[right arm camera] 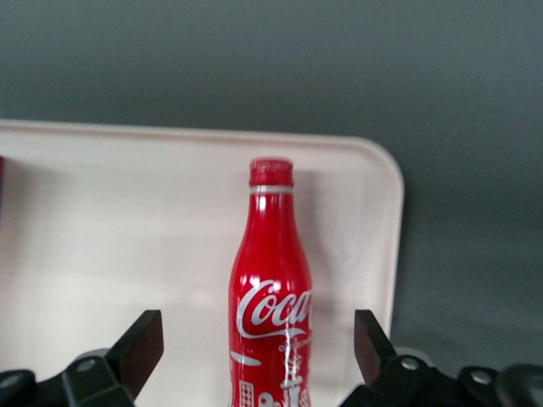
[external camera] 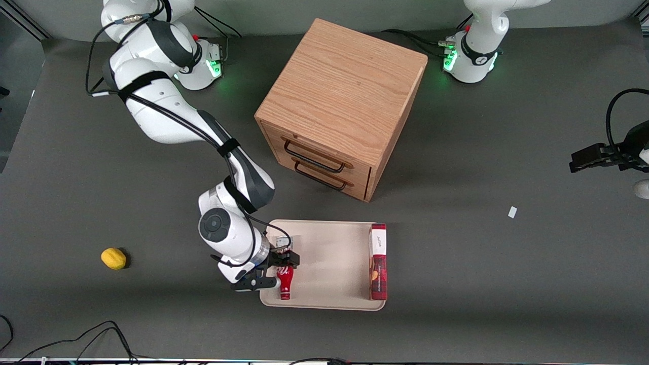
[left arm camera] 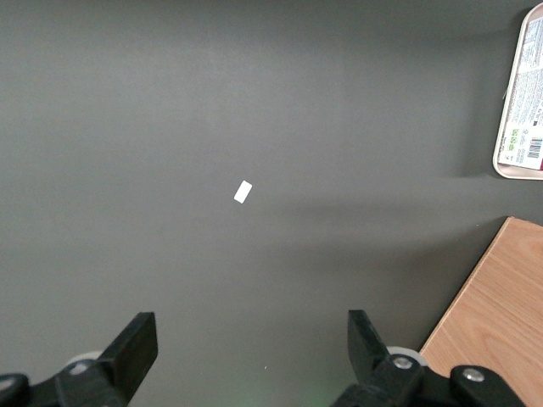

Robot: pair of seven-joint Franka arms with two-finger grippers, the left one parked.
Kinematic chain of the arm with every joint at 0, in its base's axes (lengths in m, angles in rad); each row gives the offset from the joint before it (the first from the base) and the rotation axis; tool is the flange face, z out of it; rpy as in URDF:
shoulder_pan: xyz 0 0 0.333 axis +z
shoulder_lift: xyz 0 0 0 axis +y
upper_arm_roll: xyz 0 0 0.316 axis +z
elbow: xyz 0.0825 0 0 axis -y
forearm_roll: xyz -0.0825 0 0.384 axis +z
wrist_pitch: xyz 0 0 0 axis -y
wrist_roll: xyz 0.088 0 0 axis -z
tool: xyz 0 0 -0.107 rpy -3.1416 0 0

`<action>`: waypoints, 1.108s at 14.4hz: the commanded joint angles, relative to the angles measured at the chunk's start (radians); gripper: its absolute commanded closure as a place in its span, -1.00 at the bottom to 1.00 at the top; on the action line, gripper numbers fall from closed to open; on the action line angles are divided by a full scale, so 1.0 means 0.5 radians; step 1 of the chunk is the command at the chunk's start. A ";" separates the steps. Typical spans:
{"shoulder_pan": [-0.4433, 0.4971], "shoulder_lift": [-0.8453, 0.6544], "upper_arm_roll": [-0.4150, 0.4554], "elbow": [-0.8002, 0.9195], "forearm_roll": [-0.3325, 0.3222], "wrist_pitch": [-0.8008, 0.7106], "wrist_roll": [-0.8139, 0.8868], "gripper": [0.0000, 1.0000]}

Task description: Place coke bottle on tray

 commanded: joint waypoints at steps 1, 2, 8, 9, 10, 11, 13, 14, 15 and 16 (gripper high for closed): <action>-0.114 -0.346 0.002 -0.326 -0.052 -0.045 0.002 -1.00; -0.145 -0.474 -0.004 -0.455 -0.052 -0.042 -0.001 -1.00; -0.228 -1.351 -0.169 -1.354 -0.025 -0.026 -0.066 -1.00; -0.234 -1.526 -0.200 -1.498 -0.025 -0.041 -0.066 -1.00; -0.234 -1.695 -0.234 -1.648 -0.021 -0.054 -0.066 -1.00; -0.234 -1.848 -0.267 -1.771 0.003 -0.087 -0.066 -1.00; -0.231 -2.091 -0.347 -1.904 0.348 -0.258 -0.163 -1.00; -0.234 -2.193 -0.387 -1.929 0.462 -0.390 -0.303 -1.00; -0.234 -2.285 -0.448 -1.938 0.491 -0.519 -0.393 -1.00; -0.231 -2.362 -0.494 -1.941 0.491 -0.639 -0.424 -1.00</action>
